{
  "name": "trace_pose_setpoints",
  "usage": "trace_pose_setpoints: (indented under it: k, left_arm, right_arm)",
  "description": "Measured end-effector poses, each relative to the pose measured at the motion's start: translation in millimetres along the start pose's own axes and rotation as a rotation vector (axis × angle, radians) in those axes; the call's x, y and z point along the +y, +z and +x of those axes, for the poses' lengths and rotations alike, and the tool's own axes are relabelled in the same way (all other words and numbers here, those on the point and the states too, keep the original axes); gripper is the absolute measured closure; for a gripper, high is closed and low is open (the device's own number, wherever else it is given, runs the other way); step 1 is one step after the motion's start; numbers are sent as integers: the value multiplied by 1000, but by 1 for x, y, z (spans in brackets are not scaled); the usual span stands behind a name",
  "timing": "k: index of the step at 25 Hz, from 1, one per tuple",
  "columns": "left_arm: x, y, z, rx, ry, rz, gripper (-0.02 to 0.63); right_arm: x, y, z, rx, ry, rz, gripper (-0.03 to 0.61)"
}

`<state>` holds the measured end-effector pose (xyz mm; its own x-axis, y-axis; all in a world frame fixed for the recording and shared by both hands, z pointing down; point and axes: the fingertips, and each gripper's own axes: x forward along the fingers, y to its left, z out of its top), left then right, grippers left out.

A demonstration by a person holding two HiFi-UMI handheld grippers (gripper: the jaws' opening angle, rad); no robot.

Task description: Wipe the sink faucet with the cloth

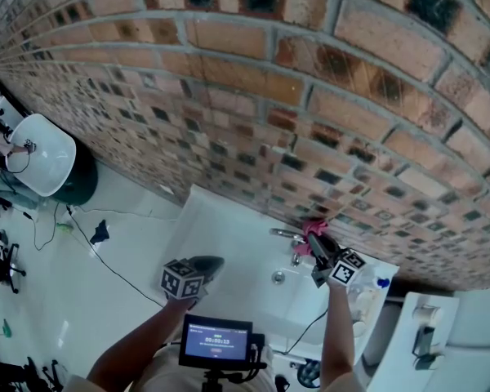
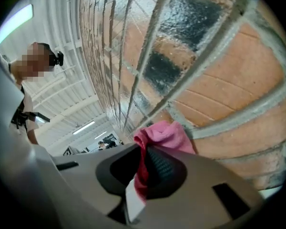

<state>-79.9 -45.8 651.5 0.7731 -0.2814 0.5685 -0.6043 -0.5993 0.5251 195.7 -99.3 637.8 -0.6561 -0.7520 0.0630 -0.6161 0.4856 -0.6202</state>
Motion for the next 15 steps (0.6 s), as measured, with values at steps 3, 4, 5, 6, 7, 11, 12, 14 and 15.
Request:
trace_pose_setpoints:
  k: [3,4,5,6,7,11,12,14,15]
  left_arm:
    - [-2,6,-3,-1,-22,12,614]
    - [-2,8,-4,1,-31,16,614]
    - [-1,9,-5,2,-41,19,614]
    - [0,11,-6,3,-51,24,614]
    - [1,13,-6,5,-62,28,614]
    - [9,22,-7,8,-111,43,614]
    - [10,22,-7,7,-126,39,614]
    - [14,23,-8,1,-150,39,614]
    - [17,26,-10,0,-157,50,614]
  right_arm:
    - [8,2,5,30,-38,-47,554]
    - [10,2,7,38,-55,-58,554]
    - [12,3,9,42,-70,-66,554]
    - [14,3,11,44,-83,-73,554]
    - [16,3,13,45,-98,-81,554]
    - [24,9,23,43,-195,-121,554]
    - [26,10,23,45,-224,-126,554]
    - [28,10,26,53,-282,-139,554]
    - [30,10,29,59,-307,-149,554]
